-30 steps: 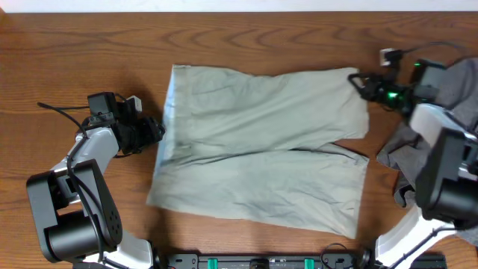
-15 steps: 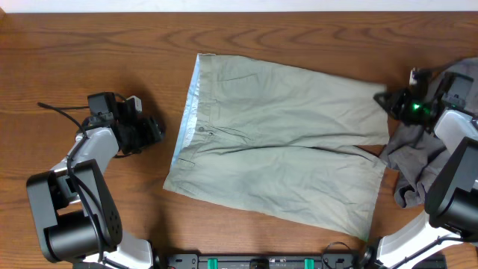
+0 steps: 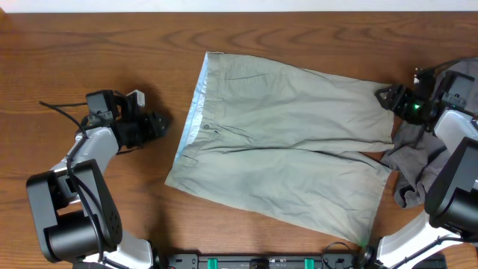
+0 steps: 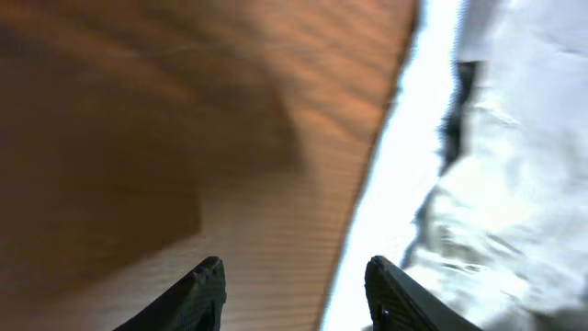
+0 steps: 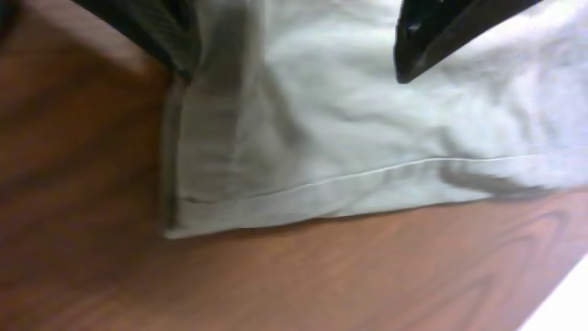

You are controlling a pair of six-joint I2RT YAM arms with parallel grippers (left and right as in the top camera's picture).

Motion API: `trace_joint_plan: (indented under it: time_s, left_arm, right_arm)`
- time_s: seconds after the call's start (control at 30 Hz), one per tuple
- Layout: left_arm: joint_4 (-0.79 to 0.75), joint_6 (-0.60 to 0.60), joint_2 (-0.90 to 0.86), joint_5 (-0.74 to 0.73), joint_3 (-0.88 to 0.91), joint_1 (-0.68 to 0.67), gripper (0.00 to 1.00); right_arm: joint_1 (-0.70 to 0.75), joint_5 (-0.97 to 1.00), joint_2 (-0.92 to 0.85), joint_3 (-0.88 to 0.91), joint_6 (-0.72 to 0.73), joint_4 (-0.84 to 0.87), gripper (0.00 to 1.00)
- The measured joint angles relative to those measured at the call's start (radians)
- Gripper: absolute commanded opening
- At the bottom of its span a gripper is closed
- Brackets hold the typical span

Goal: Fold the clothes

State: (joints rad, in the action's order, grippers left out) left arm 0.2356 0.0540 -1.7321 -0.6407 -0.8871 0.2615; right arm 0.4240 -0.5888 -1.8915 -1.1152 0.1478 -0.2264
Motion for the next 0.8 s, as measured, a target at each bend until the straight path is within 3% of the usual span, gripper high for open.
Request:
trace_joint_plan:
  time_s: [0.3, 0.57, 0.8]
  left_arm:
    - [-0.014, -0.097, 0.0, -0.14, -0.018, -0.084, 0.56]
    - [-0.073, -0.156, -0.049, -0.08, -0.019, -0.227, 0.56]
    - [-0.106, -0.164, -0.117, -0.032, -0.034, -0.252, 0.54]
  right_arm:
    - [-0.013, -0.048, 0.0, 0.0, 0.005, -0.008, 0.66]
    - [-0.029, -0.131, 0.0, 0.0, 0.003, -0.008, 0.65]
    - [-0.031, -0.177, 0.0, 0.0, 0.0, -0.009, 0.65]
